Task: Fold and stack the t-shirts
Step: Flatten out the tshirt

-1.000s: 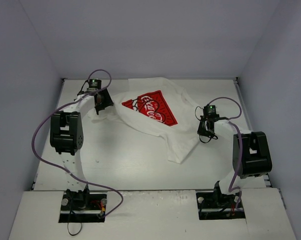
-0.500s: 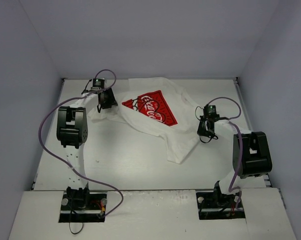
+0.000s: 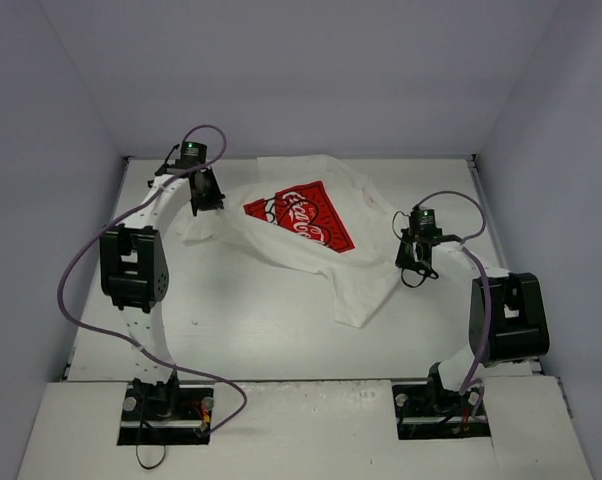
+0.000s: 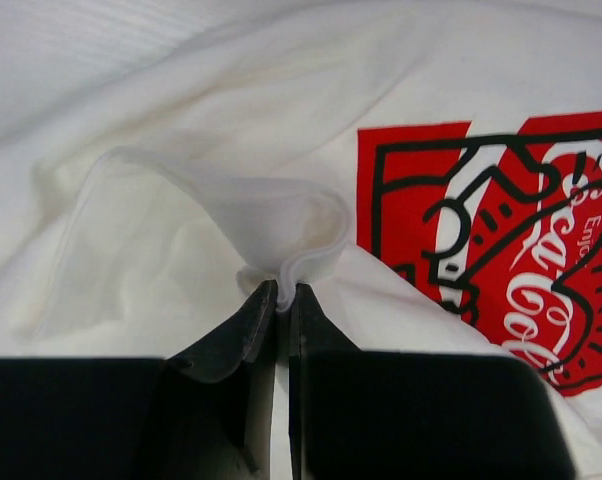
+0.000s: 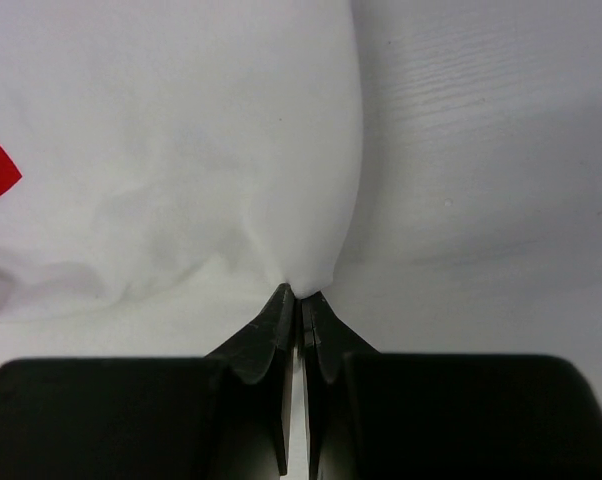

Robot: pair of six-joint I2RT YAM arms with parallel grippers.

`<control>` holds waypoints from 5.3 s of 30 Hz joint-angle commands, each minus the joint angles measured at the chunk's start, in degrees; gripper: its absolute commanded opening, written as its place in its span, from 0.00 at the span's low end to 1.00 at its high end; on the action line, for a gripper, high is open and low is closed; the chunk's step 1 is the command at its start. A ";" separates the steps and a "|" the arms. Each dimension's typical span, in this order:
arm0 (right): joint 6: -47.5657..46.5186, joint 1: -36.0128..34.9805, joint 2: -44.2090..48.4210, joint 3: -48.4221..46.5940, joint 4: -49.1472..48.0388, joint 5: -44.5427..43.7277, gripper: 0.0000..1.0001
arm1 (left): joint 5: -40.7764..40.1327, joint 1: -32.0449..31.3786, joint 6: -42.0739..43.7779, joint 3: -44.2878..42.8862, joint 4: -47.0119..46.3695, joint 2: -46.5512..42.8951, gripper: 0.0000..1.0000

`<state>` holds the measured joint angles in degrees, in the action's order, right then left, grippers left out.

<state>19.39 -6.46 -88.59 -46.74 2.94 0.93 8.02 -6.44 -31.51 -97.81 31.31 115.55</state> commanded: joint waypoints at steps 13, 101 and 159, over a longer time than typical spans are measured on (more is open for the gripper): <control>-1.99 -0.22 6.63 -5.74 11.06 -2.64 0.00 | -8.02 1.12 2.46 21.20 33.76 -27.18 0.00; -13.86 -1.28 6.79 -61.09 11.92 -5.59 0.00 | 20.58 19.27 -9.17 -42.57 13.48 -19.30 0.00; -25.74 -0.92 13.95 -24.11 -25.66 0.74 0.00 | 34.69 22.56 -17.56 7.60 -21.76 -26.04 0.00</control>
<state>-10.52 -8.05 -78.76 -88.70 -22.06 4.79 47.84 16.14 -62.19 -104.98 2.64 94.59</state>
